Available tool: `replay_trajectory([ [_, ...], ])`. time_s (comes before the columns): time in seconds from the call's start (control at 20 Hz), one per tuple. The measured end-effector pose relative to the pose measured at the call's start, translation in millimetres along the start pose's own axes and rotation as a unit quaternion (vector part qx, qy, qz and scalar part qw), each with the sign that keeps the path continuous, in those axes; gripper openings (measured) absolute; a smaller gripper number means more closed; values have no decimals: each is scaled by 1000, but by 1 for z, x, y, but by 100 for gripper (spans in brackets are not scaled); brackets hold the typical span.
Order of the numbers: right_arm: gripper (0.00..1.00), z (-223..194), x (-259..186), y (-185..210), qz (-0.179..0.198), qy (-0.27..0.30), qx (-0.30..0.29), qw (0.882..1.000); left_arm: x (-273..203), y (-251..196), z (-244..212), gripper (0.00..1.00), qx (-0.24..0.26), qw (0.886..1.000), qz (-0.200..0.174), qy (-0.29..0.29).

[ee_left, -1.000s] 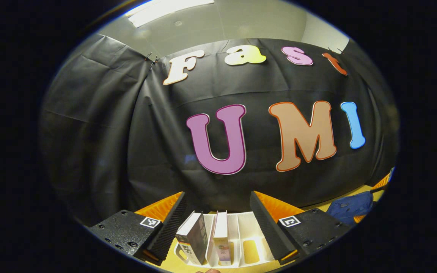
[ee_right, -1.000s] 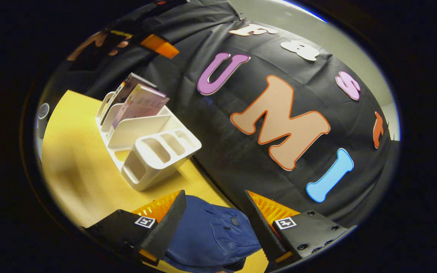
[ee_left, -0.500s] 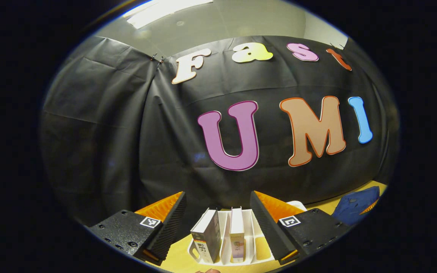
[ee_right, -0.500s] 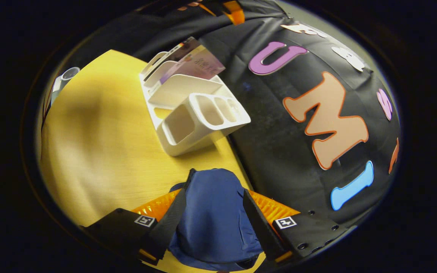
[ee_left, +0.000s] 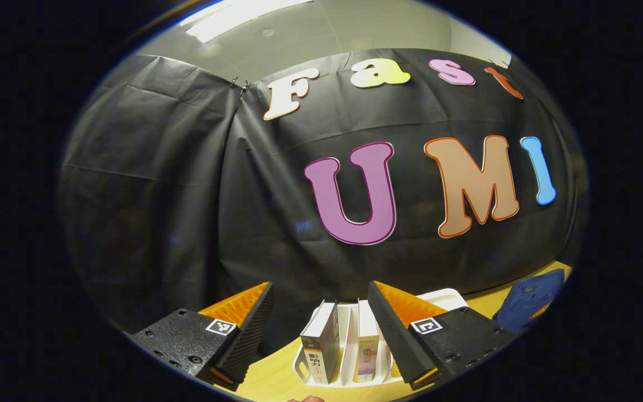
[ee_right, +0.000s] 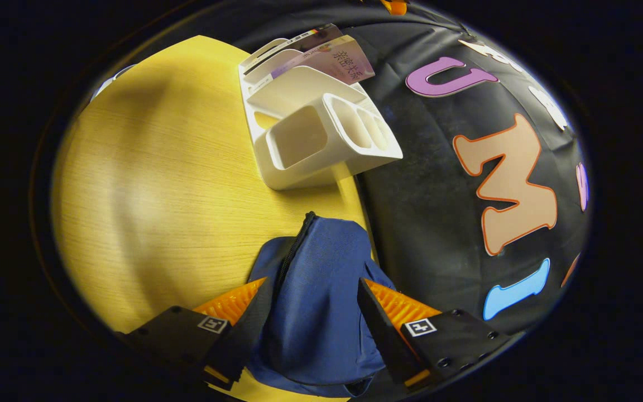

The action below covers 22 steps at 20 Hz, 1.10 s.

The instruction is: Open the schoolbag, grab two books from the bookshelf and put them into the schoolbag.

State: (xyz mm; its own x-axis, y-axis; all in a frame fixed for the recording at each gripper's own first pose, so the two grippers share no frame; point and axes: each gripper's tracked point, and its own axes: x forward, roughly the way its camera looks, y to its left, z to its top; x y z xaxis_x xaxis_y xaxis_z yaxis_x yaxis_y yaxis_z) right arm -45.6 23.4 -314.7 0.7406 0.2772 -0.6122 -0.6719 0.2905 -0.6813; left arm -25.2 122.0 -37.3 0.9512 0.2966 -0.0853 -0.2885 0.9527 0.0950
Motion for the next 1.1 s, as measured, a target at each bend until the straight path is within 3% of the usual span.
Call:
replay_trajectory([
  [0.25,96,-14,7,-5,-2,29,-1,1000,4,-5,-3,99,-2,1000,-4,2],
  [0.3,80,-19,10,-1,5,40,-3,999,5,-6,-2,99,-2,1000,-5,3],
  [0.45,52,-25,15,9,17,64,-10,998,6,-9,-4,99,-4,1000,-8,3],
  [0.5,31,-25,14,5,9,65,-12,998,6,-9,-5,97,-5,1000,-8,5],
  [0.6,9,-27,15,4,16,74,24,997,8,-9,-10,97,-9,1000,-9,12],
  [0.85,4,-13,3,-48,-34,58,110,992,13,-18,-31,99,-16,998,-26,46],
  [1.1,3,-10,-9,-94,-63,71,152,984,28,-45,-39,97,20,994,-70,76],
])
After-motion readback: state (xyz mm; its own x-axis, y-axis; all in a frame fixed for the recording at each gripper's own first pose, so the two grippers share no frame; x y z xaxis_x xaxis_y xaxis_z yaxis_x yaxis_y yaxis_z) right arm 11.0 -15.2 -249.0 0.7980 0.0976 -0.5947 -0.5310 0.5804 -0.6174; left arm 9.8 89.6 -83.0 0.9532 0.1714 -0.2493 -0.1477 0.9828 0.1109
